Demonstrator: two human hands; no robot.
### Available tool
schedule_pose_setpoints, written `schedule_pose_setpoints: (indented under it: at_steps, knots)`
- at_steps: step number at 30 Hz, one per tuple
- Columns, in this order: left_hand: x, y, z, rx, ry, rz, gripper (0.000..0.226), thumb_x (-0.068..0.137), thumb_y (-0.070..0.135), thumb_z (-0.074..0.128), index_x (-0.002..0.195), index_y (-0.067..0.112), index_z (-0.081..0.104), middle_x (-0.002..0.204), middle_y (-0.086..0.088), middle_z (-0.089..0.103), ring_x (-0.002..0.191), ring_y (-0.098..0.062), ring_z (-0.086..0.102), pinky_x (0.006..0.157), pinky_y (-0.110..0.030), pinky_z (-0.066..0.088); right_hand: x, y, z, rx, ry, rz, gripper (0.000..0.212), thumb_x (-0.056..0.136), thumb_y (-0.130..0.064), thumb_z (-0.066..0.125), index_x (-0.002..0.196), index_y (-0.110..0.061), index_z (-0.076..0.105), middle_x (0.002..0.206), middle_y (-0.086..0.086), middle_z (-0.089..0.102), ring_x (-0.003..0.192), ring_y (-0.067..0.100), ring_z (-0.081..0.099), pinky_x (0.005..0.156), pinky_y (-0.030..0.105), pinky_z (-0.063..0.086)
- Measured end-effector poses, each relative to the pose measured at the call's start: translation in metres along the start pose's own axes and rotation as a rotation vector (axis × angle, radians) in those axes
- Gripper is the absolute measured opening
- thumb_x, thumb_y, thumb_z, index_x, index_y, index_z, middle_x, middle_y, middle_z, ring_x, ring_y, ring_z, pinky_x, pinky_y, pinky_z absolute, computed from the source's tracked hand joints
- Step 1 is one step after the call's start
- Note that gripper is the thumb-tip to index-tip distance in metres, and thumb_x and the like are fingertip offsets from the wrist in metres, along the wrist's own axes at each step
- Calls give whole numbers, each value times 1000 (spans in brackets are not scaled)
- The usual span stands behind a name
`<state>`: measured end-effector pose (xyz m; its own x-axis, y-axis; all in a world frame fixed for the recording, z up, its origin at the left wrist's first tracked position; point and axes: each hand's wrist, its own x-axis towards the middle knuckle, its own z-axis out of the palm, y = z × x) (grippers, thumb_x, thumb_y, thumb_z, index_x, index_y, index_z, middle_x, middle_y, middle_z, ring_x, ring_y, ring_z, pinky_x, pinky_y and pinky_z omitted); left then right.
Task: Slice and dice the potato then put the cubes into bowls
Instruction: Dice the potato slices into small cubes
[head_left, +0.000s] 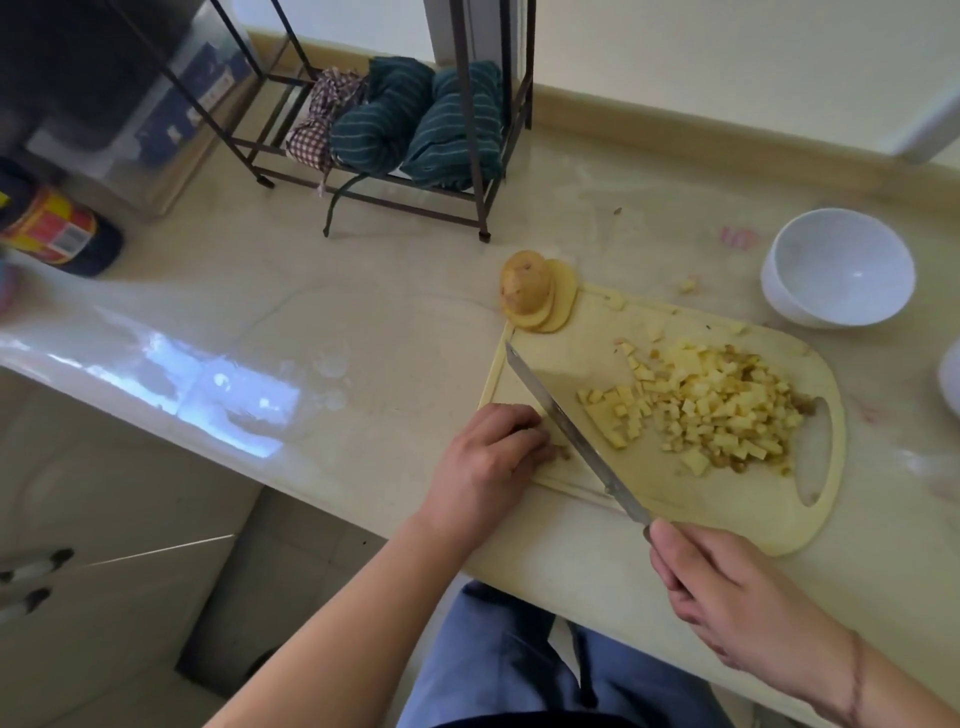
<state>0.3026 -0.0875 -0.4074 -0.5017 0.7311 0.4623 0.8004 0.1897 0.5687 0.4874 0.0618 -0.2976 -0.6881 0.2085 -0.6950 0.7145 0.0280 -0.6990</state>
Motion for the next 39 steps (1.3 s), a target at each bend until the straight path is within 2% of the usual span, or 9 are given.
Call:
schedule_pose_setpoints:
  at_steps: [5, 10, 17, 22, 24, 27, 32, 35, 39]
  knots:
    - [3, -4, -4, -11, -28, 125, 20, 100, 12, 65, 93, -1, 78, 97, -14, 72, 92, -31, 66, 80, -37, 57, -3, 1, 7, -24, 21, -40, 54, 86, -61, 39, 67, -10, 41, 49, -6, 32, 45, 8, 26, 42, 15, 26]
    - [3, -9, 0, -16, -54, 110, 8, 91, 7, 77, 92, -2, 78, 97, -13, 73, 91, -33, 69, 78, -41, 58, -3, 7, 8, -53, 46, -50, 68, 80, -75, 37, 68, -9, 42, 50, -5, 37, 48, 9, 31, 47, 19, 30]
    - [3, -9, -1, -37, -67, 94, 8, 89, 7, 78, 92, -1, 79, 97, -13, 73, 93, -33, 70, 81, -40, 58, -2, 10, 9, -144, 109, -69, 81, 72, -90, 30, 73, -10, 39, 57, -4, 34, 54, 7, 32, 55, 32, 31]
    - [5, -8, -1, -45, -69, 89, 5, 88, 5, 78, 91, 0, 79, 96, -12, 73, 91, -32, 69, 80, -37, 58, 15, 1, 11, -205, 130, -120, 65, 81, -77, 27, 66, -15, 38, 55, -6, 35, 52, 5, 32, 53, 22, 31]
    - [6, -8, -2, -51, -67, 90, 5, 89, 5, 78, 90, 0, 78, 96, -12, 72, 90, -32, 68, 81, -36, 57, 18, 0, 11, -193, 141, -115, 63, 81, -76, 28, 68, -15, 40, 54, -5, 36, 51, 5, 32, 52, 23, 31]
    - [5, -7, -3, -48, -74, 92, 5, 89, 5, 78, 90, 0, 78, 94, -12, 72, 90, -31, 67, 82, -35, 57, 15, -1, 7, -123, 145, -70, 64, 85, -75, 30, 65, -16, 43, 50, -4, 36, 46, 6, 31, 46, 15, 29]
    - [5, -7, -4, -41, -71, 78, 7, 87, 4, 81, 89, -2, 78, 93, -13, 71, 89, -31, 67, 82, -36, 56, 9, -8, 4, 7, 64, 22, 58, 91, -53, 35, 72, 1, 36, 52, -1, 28, 38, 5, 22, 35, 10, 23]
    - [-1, -8, -10, -30, -69, 89, 6, 87, 3, 80, 89, -2, 78, 94, -15, 71, 90, -31, 66, 85, -36, 56, 4, -12, 7, 52, 35, 3, 57, 91, -54, 36, 71, 0, 36, 55, 1, 27, 41, 8, 21, 38, 12, 21]
    - [-5, -7, -13, -15, -87, 101, 6, 89, 3, 77, 91, -3, 77, 95, -15, 71, 90, -32, 65, 84, -36, 56, 1, -8, 12, -7, 27, -52, 65, 87, -70, 33, 67, -9, 38, 53, -4, 32, 48, 9, 26, 44, 18, 25]
